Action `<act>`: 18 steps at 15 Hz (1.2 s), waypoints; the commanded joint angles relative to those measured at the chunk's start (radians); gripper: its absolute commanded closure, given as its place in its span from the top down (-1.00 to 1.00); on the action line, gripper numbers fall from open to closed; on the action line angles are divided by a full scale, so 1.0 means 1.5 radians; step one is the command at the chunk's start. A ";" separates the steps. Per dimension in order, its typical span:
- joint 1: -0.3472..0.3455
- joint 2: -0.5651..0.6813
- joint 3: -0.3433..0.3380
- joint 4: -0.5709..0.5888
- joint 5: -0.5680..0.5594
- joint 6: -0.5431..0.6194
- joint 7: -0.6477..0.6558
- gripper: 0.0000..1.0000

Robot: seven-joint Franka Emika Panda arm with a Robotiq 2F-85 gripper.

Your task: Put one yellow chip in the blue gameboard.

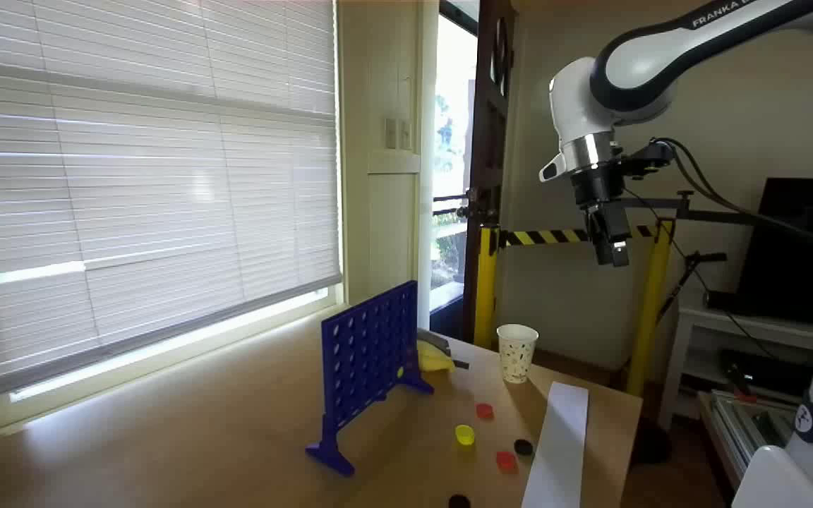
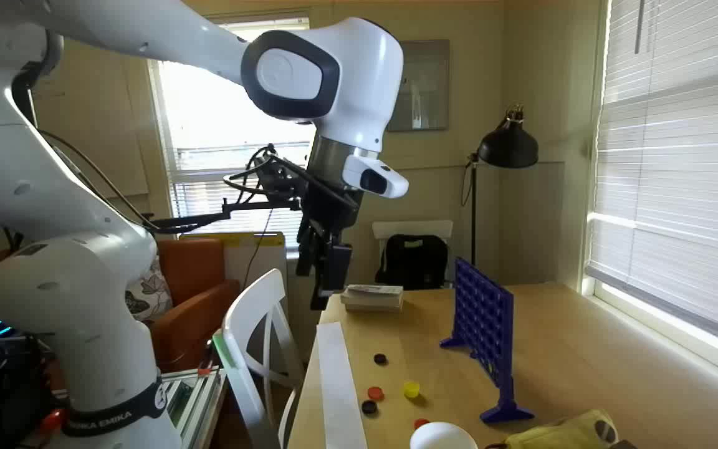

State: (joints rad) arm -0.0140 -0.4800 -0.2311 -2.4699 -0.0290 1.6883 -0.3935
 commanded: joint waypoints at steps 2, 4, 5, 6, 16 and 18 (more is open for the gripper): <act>-0.012 0.002 0.011 0.001 0.004 -0.002 -0.004 1.00; -0.012 0.002 0.011 0.001 0.004 -0.002 -0.004 1.00; -0.012 0.002 0.011 0.001 0.004 -0.002 -0.004 1.00; -0.012 0.002 0.011 0.001 0.004 -0.002 -0.004 1.00; 0.018 0.060 0.058 -0.031 0.069 0.225 0.081 1.00; 0.029 0.104 0.087 -0.041 0.097 0.338 0.124 1.00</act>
State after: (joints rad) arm 0.0087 -0.4144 -0.1465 -2.5169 0.0495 2.0124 -0.2897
